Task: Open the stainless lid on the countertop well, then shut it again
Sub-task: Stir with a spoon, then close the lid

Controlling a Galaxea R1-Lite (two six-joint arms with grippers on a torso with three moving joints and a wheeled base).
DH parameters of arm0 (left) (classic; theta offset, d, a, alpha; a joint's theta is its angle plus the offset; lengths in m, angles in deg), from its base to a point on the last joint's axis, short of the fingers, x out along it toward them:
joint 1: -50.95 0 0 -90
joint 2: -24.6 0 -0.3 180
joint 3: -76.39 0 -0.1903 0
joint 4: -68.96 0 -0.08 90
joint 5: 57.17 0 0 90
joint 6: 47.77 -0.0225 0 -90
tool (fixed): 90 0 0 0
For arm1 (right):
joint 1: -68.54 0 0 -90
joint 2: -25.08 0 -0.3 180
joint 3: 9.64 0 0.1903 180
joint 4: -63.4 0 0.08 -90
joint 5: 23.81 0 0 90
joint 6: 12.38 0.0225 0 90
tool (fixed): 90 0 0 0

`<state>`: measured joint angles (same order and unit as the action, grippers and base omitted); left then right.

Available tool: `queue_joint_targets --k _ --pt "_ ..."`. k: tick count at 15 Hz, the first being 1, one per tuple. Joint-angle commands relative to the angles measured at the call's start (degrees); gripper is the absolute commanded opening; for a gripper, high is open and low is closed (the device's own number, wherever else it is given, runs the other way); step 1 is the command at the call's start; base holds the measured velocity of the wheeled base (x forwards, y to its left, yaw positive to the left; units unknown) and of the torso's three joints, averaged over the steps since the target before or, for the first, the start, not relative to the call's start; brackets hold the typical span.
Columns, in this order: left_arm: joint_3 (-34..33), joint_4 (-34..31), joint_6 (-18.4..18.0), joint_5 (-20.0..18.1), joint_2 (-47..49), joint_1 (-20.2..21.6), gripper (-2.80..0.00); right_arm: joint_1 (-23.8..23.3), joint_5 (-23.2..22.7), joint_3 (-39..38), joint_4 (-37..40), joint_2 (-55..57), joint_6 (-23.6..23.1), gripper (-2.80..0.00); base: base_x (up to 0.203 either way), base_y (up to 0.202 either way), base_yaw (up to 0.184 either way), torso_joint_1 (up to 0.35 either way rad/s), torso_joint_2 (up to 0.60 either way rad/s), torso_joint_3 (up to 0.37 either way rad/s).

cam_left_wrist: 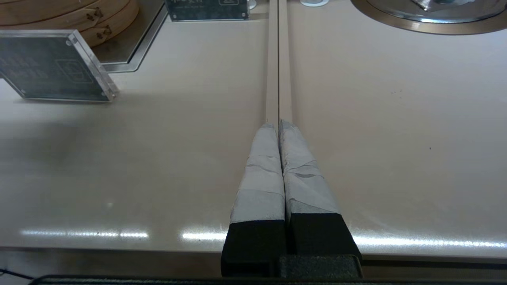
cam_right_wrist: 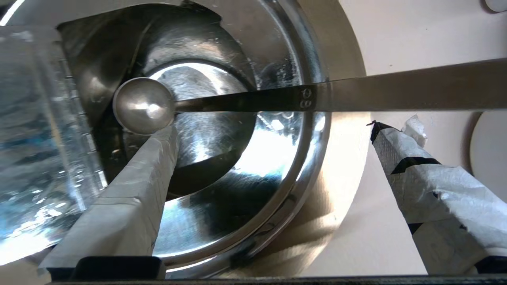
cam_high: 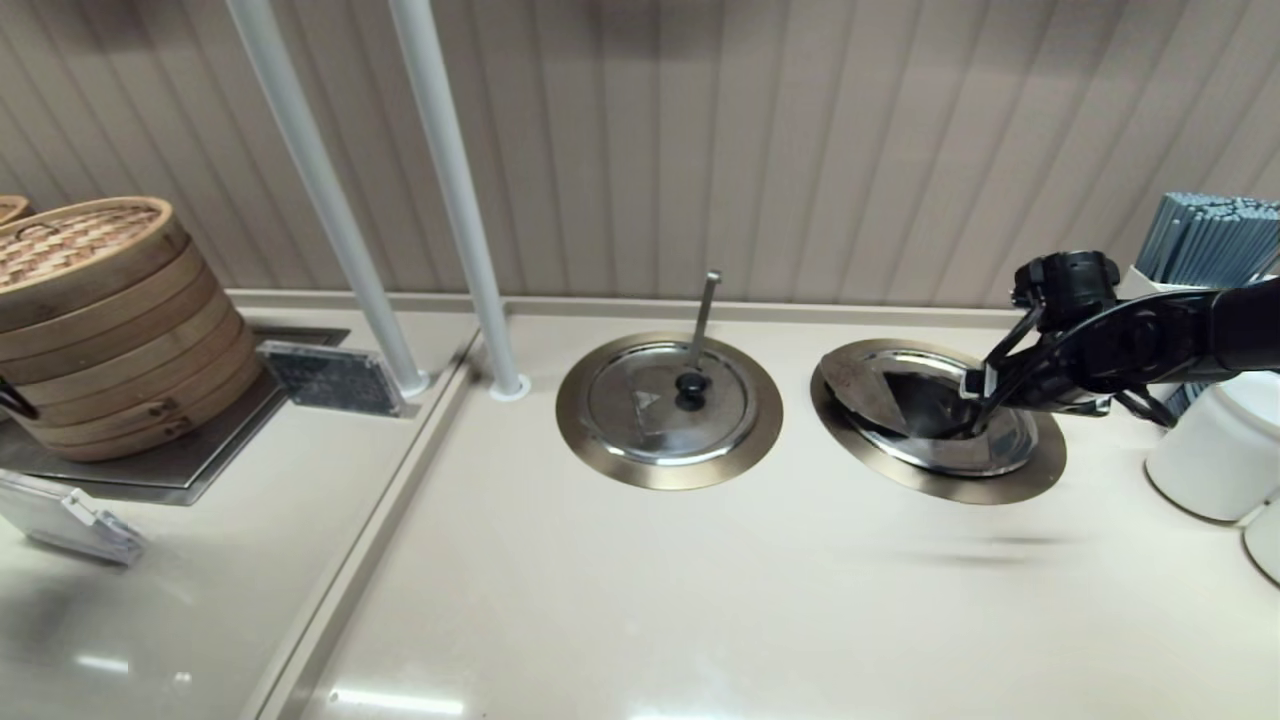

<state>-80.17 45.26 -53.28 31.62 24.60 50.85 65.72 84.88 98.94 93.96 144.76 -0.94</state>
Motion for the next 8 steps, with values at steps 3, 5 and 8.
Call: queue_joint_targets --k 3,5,8 --pt "0.01 -0.02 -0.03 -0.02 0.0 0.01 -2.8 5.41 -1.79 -1.75 3.66 -4.98 3.58 0.0 0.0 0.0 0.0 0.0 0.0 0.0" --pt "0.01 -0.02 -0.03 -0.02 0.0 0.01 -2.8 7.35 -1.81 -3.07 4.04 -5.99 3.87 0.0 0.0 0.0 0.0 0.0 0.0 0.0" --pt "0.01 -0.02 -0.03 -0.02 0.0 0.01 -2.8 11.18 -1.89 -5.58 3.38 -7.96 4.29 0.0 0.0 0.0 0.0 0.0 0.0 0.0"
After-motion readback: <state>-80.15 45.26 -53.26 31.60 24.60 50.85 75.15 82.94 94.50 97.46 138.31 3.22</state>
